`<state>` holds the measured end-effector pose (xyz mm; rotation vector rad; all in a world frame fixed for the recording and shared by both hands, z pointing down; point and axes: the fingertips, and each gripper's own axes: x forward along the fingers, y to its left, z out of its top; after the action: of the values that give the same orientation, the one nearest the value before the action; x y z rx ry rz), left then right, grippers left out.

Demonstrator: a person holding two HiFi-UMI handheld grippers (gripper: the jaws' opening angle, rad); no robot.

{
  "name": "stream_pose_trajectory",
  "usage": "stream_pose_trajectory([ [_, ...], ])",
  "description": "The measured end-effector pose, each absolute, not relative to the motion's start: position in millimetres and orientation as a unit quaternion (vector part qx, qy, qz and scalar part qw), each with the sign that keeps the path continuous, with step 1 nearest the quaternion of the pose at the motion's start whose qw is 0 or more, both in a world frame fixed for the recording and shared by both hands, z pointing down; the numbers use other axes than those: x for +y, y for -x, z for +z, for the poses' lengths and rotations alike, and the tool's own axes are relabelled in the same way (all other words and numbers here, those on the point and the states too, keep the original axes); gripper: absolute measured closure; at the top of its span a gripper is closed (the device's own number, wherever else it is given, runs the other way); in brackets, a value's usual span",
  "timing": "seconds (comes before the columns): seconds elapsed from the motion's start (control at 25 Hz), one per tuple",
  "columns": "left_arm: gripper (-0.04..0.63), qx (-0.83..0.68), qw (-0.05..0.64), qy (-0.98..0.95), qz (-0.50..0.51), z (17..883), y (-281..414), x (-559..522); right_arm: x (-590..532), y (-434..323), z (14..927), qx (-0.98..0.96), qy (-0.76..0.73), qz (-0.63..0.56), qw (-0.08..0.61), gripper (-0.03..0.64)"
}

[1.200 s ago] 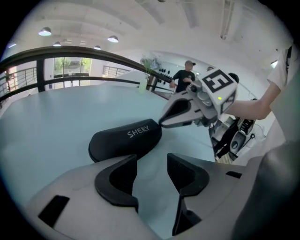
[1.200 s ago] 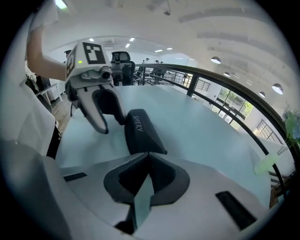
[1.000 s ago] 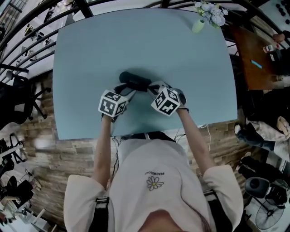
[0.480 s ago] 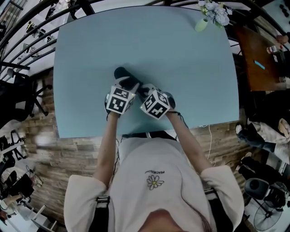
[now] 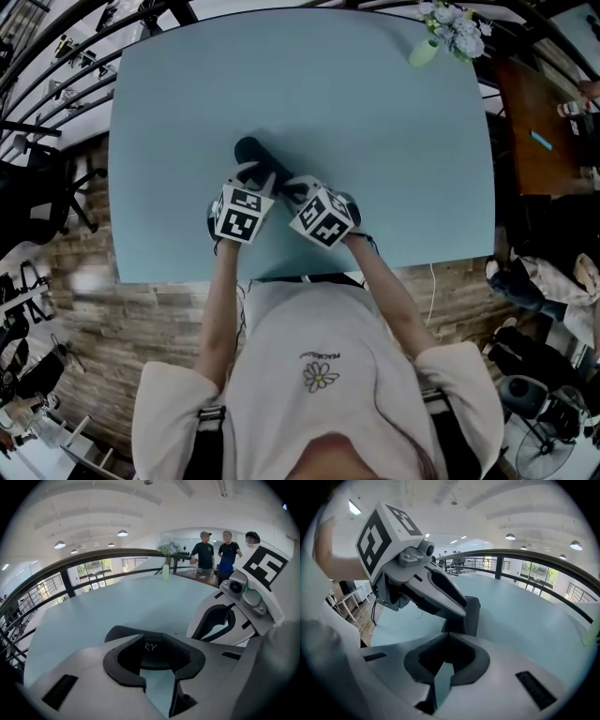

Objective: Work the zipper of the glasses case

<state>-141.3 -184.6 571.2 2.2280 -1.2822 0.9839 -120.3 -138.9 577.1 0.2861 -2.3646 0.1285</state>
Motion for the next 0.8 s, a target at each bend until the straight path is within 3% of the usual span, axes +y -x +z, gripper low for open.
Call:
stream_pose_trajectory([
  [0.24, 0.472, -0.468, 0.201, -0.787, 0.348, 571.5, 140.1, -188.4, -166.8, 91.9, 569.9, -0.921, -0.080, -0.014, 0.382, 0.607],
  [0.44, 0.472, -0.468, 0.211, -0.785, 0.346, 572.8, 136.5, -188.8, -183.2, 74.6, 586.1, -0.900, 0.002, -0.064, 0.430, 0.484],
  [0.8, 0.474, -0.466, 0.220, -0.786, 0.342, 569.6, 139.9, -189.6, -173.9, 88.6, 612.2, -0.844, 0.169, -0.158, 0.484, 0.456],
])
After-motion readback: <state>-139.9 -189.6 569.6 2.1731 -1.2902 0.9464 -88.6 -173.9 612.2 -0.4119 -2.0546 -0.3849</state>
